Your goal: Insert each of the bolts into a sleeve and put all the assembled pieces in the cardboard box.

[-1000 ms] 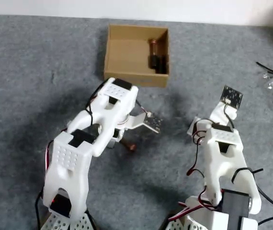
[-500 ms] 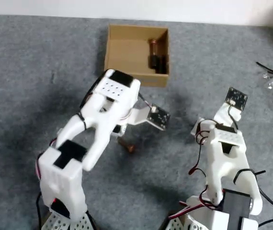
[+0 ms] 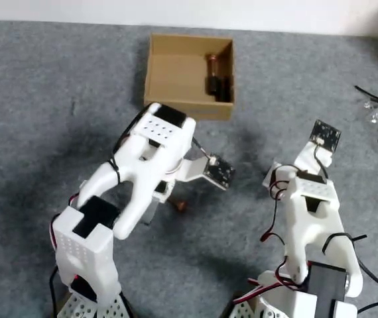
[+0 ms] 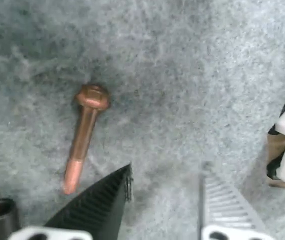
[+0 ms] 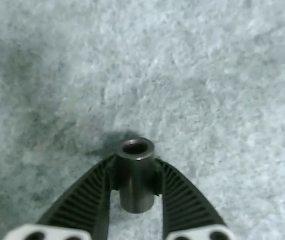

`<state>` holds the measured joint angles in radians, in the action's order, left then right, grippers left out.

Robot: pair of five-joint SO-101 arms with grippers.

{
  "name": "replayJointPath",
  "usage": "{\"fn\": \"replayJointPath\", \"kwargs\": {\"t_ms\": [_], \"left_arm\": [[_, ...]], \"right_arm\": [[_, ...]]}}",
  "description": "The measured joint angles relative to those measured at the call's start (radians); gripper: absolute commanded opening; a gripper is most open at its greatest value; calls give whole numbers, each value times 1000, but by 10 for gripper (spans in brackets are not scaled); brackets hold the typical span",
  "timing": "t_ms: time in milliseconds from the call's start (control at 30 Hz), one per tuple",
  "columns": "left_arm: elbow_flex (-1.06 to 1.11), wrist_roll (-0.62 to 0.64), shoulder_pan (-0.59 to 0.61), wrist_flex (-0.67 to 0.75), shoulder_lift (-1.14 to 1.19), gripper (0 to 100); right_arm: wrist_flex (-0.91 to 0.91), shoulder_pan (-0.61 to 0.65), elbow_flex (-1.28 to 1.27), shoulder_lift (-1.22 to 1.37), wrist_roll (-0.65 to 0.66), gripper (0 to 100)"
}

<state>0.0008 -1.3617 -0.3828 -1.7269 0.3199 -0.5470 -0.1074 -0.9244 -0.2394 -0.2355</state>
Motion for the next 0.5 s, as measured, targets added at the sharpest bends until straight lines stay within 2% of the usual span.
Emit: {"fn": "replayJointPath", "kwargs": {"t_ms": [500], "left_arm": [[9, 0, -43, 97, 3, 238]], "right_arm": [[0, 0, 0, 0, 0, 5]]}}
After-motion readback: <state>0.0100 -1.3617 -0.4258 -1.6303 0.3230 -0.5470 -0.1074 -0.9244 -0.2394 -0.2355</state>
